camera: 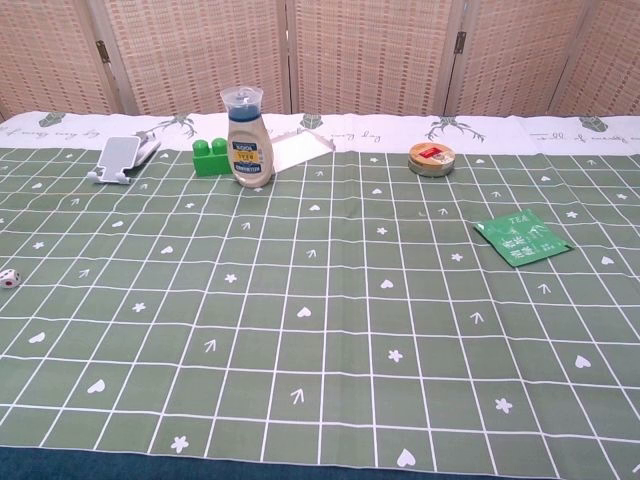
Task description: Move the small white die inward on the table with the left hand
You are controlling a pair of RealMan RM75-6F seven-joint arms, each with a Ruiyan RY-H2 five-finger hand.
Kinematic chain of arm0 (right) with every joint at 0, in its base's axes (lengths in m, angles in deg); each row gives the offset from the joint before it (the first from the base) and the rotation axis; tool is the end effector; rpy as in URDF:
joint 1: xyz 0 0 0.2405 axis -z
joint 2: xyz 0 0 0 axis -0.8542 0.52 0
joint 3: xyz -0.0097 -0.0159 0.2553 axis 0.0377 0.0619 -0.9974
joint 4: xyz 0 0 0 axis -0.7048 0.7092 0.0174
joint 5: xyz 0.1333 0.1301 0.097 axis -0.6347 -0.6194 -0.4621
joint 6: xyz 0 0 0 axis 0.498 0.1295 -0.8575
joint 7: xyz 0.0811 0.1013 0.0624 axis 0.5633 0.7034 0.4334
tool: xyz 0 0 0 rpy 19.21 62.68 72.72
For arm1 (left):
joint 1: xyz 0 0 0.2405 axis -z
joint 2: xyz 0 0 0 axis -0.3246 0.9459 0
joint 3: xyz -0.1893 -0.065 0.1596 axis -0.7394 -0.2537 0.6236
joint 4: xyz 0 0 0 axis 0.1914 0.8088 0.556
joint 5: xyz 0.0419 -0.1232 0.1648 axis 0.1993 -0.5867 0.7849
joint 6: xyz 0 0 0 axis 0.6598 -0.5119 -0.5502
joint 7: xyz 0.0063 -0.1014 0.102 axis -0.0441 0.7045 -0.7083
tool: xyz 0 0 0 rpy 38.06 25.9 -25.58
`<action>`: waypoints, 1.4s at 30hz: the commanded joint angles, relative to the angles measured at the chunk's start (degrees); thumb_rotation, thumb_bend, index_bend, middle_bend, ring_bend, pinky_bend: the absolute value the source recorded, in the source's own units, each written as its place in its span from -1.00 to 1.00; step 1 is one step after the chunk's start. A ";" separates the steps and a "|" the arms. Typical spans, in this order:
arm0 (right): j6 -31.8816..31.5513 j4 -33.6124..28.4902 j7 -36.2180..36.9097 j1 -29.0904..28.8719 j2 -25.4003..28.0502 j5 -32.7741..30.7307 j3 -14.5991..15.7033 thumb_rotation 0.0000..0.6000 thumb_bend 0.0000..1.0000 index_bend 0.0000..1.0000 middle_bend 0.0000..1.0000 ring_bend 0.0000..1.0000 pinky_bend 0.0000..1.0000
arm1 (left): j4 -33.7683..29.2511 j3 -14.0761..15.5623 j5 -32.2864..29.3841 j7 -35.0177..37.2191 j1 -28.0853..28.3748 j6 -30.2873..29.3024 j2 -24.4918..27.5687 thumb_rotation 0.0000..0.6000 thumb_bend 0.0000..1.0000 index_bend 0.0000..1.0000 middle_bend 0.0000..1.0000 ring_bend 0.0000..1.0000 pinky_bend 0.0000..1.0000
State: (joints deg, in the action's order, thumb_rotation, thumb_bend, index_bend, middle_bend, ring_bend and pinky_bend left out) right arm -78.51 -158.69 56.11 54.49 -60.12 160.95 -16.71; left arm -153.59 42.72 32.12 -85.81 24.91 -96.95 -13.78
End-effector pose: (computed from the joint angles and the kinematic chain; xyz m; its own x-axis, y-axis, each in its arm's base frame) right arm -0.3115 -0.1772 0.1574 0.4953 -0.0066 0.8687 -0.8687 -0.0149 0.4951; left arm -0.3046 0.1857 0.1512 0.5053 0.0006 0.8629 0.8627 -0.0247 -0.5052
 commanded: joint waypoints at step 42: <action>-3.01 -2.26 0.73 0.77 2.89 1.90 -0.70 1.00 -0.68 -0.61 -0.61 -0.64 -0.53 | 19.11 -1.42 2.97 8.34 18.30 21.30 -7.86 1.00 -0.44 -0.20 0.62 0.40 0.72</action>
State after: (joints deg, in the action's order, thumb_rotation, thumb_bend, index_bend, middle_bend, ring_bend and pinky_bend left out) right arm -81.52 -160.94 56.84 55.25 -57.23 162.85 -17.42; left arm -135.57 41.00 35.63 -78.02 42.43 -76.70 -20.72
